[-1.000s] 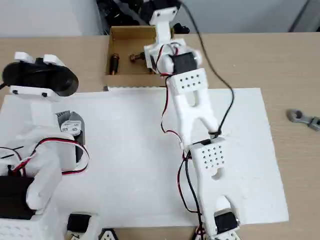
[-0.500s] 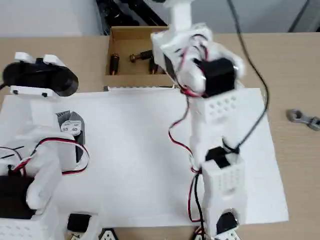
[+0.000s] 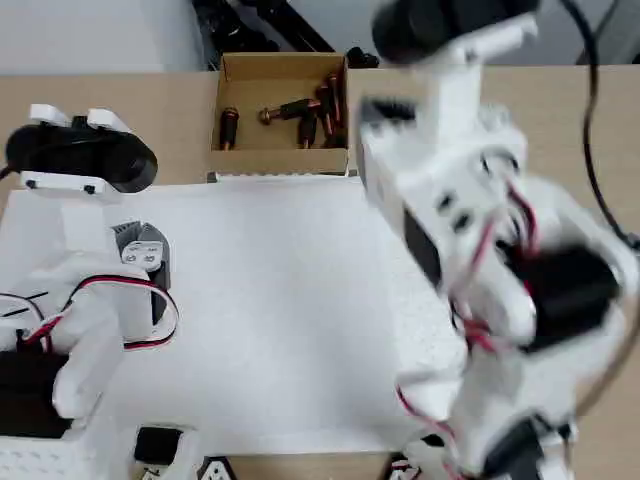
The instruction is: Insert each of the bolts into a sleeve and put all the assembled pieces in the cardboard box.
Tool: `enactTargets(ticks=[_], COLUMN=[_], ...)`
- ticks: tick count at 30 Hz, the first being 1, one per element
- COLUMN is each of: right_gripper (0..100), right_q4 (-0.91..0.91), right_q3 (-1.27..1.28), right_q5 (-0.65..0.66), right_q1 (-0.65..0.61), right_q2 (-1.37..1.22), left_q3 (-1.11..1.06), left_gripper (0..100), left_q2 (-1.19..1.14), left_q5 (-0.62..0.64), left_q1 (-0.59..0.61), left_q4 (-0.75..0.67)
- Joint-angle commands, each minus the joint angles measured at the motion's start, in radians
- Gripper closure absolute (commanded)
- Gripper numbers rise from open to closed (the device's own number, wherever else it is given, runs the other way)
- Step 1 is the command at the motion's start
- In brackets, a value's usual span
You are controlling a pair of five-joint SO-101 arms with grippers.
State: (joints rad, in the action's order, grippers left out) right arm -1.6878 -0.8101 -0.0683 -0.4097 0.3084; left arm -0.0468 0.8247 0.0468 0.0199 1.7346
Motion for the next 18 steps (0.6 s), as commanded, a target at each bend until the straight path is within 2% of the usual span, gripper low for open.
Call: enactTargets(ticks=[1, 13, 18], right_gripper=[99.5, 99.5, 99.5], right_q4=[0.008, 0.024, 0.087], right_q3=[0.273, 0.973, 1.261], right_q5=[0.005, 0.015, 0.166], right_q1=[0.007, 0.007, 0.007], right_q2=[0.251, 0.814, 1.053], left_q3=[-0.001, -0.002, -0.12], left_gripper=[100, 100, 100], left_q2=[0.008, 0.008, 0.009], left_q5=[-0.008, -0.008, -0.009], left_q1=[0.002, 0.005, 0.008], left_q4=[0.017, -0.038, -0.124])
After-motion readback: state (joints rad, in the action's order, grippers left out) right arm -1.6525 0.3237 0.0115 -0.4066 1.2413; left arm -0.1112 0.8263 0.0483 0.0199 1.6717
